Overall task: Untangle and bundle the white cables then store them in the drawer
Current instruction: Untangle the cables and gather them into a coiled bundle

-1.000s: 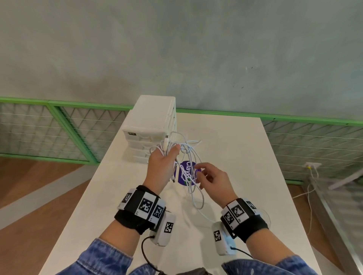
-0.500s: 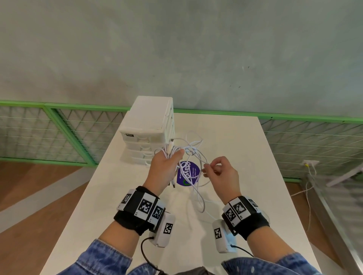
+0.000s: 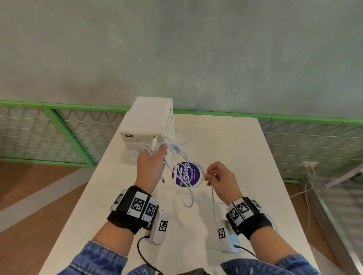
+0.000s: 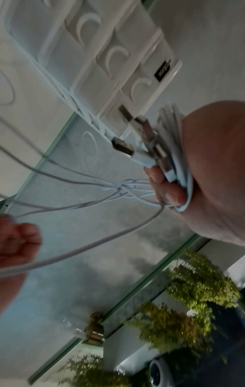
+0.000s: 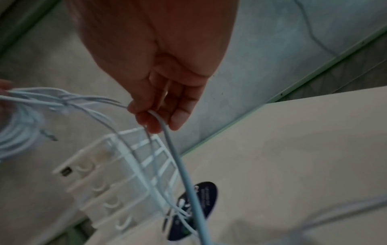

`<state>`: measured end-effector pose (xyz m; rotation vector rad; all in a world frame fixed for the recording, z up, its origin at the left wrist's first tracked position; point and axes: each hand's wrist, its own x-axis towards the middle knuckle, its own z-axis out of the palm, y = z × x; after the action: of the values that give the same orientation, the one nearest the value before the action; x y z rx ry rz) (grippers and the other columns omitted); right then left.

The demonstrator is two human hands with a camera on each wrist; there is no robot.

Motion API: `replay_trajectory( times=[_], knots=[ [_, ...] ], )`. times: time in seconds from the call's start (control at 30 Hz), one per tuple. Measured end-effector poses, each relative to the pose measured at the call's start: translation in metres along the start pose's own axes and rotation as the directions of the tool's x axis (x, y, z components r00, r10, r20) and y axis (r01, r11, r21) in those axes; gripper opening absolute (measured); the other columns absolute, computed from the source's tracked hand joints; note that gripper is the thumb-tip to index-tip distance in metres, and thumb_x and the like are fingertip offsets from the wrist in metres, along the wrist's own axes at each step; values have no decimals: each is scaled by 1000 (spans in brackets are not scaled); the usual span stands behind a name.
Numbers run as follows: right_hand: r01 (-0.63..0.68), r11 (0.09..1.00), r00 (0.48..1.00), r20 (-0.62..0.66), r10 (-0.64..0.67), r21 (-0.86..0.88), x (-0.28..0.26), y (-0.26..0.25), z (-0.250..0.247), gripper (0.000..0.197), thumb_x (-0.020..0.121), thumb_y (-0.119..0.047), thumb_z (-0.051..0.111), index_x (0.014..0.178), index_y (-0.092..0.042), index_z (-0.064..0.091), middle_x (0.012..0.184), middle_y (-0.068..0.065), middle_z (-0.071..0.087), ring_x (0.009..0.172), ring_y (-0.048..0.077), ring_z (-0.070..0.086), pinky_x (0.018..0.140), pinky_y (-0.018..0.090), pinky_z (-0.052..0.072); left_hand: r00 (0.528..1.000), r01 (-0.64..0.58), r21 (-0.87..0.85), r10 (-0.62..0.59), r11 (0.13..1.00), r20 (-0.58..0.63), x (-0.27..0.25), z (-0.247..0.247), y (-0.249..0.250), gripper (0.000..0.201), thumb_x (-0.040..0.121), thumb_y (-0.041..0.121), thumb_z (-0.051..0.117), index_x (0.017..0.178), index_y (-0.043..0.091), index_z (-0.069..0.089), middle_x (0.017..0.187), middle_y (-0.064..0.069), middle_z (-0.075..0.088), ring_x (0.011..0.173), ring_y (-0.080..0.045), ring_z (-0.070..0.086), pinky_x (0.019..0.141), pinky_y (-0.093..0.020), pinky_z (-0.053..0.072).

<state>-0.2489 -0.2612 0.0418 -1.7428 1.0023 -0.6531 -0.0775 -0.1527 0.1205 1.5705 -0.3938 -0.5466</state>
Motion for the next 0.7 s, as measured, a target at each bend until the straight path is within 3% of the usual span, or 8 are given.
replay_trajectory(
  times=[0.1, 0.27, 0.4, 0.5, 0.6, 0.67, 0.7],
  knots=[
    [-88, 995, 996, -18, 87, -37, -5, 18, -9, 17, 85, -3, 57, 83, -19, 54, 71, -1, 66, 57, 14, 62, 58, 16, 46, 997, -37, 11, 37, 999, -60, 7, -11, -1, 32, 87, 18, 62, 57, 16, 50, 43, 6, 41, 39, -11, 36, 48, -25, 31],
    [-79, 986, 996, 32, 84, -146, -2, 20, -12, 25, 88, -2, 48, 92, -23, 60, 71, -3, 60, 64, 16, 60, 68, 25, 46, 995, -99, 134, 98, 986, 10, 1, -6, -7, 25, 89, 25, 62, 71, 8, 59, 49, 4, 44, 46, -11, 41, 51, -26, 35],
    [-71, 996, 978, 196, 78, -45, -4, -2, -5, 16, 93, -26, 52, 92, -16, 64, 57, -12, 50, 51, 10, 47, 57, 24, 41, 994, -99, 190, 87, 977, 69, 0, -5, -6, 36, 87, 25, 65, 60, 7, 51, 46, 1, 42, 42, -14, 39, 47, -27, 35],
    [-17, 1000, 980, 198, 18, -7, -7, -17, 5, 22, 90, -34, 57, 87, -14, 67, 49, -18, 51, 48, -1, 44, 54, 14, 35, 992, -128, 223, 123, 966, 36, -2, -2, -9, 31, 84, 28, 69, 79, -1, 60, 61, -4, 51, 54, -19, 47, 56, -36, 45],
    [58, 998, 986, 159, -55, -11, -8, -21, 8, 33, 93, -36, 52, 79, -9, 66, 49, -13, 48, 49, 2, 40, 55, 18, 33, 986, -157, 212, 165, 965, -17, -2, -4, -10, 22, 86, 25, 67, 79, 6, 59, 65, 1, 55, 59, -13, 51, 56, -27, 42],
    [91, 994, 989, 124, -83, -67, -8, -22, 5, 31, 95, -32, 49, 80, -15, 69, 51, -21, 55, 53, -1, 48, 57, 17, 36, 977, -179, 239, 201, 955, -75, -3, -8, -10, 18, 87, 22, 66, 80, 9, 56, 68, 4, 55, 62, -7, 52, 55, -22, 36],
    [107, 988, 989, 114, -95, -110, -8, -22, 3, 28, 95, -31, 49, 83, -18, 70, 53, -27, 56, 57, -4, 51, 59, 17, 37, 971, -186, 270, 219, 945, -97, -2, -11, -12, 18, 87, 23, 65, 81, 8, 57, 70, 3, 57, 64, -11, 53, 60, -21, 36]
  ],
)
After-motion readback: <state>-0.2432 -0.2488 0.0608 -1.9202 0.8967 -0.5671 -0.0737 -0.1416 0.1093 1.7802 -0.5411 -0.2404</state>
